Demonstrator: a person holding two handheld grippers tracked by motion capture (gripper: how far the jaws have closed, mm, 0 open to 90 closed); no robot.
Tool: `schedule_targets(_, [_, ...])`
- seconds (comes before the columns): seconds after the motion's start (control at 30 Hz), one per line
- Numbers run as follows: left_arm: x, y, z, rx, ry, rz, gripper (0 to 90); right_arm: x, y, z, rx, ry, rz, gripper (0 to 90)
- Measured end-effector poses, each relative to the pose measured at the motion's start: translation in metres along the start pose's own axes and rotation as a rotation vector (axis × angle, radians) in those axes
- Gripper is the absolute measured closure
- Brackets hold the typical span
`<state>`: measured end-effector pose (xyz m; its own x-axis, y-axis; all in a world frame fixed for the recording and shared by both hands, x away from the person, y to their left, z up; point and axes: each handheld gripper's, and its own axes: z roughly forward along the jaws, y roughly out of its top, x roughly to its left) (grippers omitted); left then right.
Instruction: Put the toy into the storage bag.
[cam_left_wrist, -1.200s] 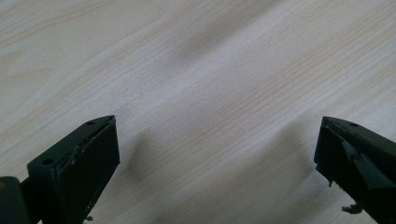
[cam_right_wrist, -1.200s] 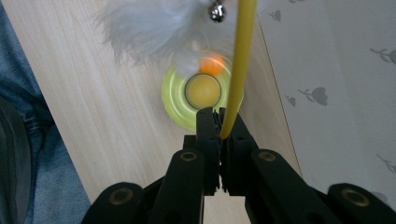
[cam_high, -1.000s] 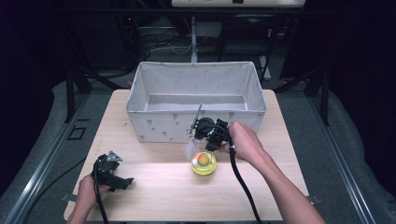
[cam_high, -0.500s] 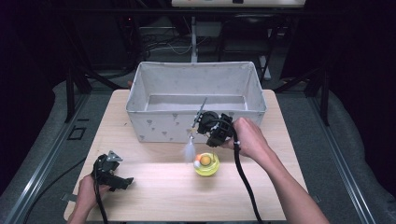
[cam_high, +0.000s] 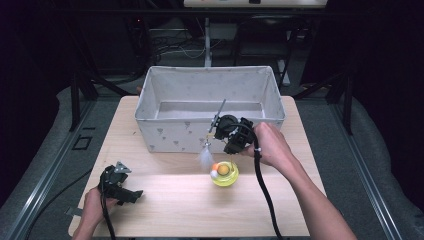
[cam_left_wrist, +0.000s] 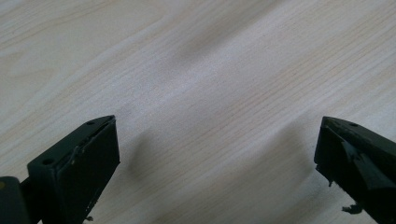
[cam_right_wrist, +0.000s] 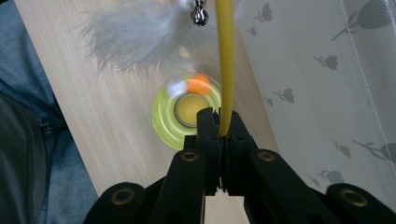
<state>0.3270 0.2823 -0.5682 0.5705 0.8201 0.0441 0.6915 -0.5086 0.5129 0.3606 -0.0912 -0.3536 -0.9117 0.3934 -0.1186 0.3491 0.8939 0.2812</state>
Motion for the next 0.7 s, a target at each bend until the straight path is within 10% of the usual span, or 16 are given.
schedule_targets(0.7, [0.0,0.0,0.001,0.0,0.002,0.0,0.2,-0.008,-0.003,-0.022,-0.014,0.008,0.025,88.6])
